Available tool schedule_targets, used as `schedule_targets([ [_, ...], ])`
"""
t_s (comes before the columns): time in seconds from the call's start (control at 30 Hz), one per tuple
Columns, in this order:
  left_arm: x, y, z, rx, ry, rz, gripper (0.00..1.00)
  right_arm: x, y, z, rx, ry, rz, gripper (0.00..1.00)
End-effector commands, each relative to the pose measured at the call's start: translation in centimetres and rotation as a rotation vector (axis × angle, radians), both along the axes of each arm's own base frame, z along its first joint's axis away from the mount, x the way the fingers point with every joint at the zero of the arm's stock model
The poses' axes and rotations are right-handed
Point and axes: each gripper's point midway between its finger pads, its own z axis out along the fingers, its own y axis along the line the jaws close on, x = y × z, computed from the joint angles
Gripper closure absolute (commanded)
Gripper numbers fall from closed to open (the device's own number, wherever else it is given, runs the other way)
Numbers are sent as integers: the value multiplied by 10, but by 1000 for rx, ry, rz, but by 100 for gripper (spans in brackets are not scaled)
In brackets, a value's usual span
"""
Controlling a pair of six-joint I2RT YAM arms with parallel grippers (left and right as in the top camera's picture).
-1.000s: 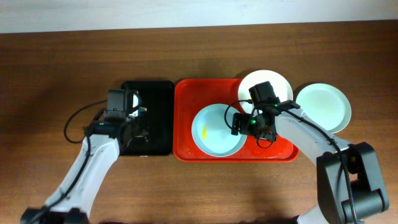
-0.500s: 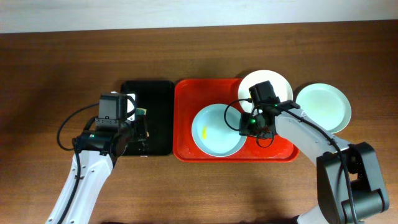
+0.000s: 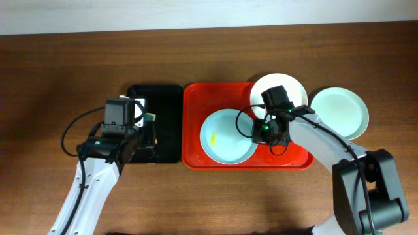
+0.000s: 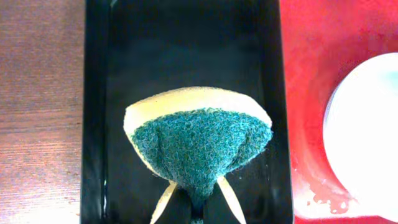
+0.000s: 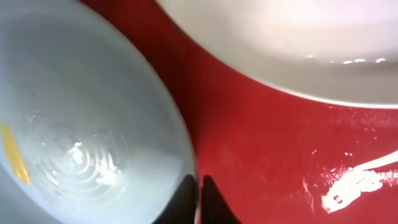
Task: Clean dirty plates on tray and stack at the side
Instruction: 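Grasp the green sponge with the left gripper and lift it, then carry the sponge right onto the white plate held by the right gripper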
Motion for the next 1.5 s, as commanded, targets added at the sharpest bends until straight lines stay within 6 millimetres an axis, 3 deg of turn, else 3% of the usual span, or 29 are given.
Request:
schedule_targets([
  [0.0, 4, -6, 12, -10, -37, -30, 100, 6, 2, -3, -9, -3, 1, 96],
  [0.23, 13, -6, 30, -7, -71, -25, 100, 2, 17, -8, 65, 25, 48, 96],
  [0.5, 26, -7, 36, 8, 34, -25, 100, 3, 20, -6, 72, 14, 58, 96],
  [0.7, 37, -26, 37, -9, 42, -43, 100, 6, 29, -2, 115, -9, 120, 88],
  [0.9, 34, -69, 14, -68, 105, -147, 100, 5, 32, -1, 136, -7, 125, 94],
  [1.07, 33, -95, -4, -139, 165, -106, 100, 5, 33, -1, 136, -7, 126, 94],
  [1.13, 31, -105, -10, -153, 182, -97, 100, 5, 32, -1, 135, -8, 126, 90],
  [1.2, 30, -120, -14, -161, 185, -114, 100, 9, 31, 0, 120, -37, 161, 76],
  [1.23, 30, -128, -14, -165, 179, -128, 100, 12, 30, -1, 109, -50, 159, 73],
  [1.47, 31, -164, -29, -207, 182, -119, 100, 13, 28, -4, 98, -61, 156, 85],
])
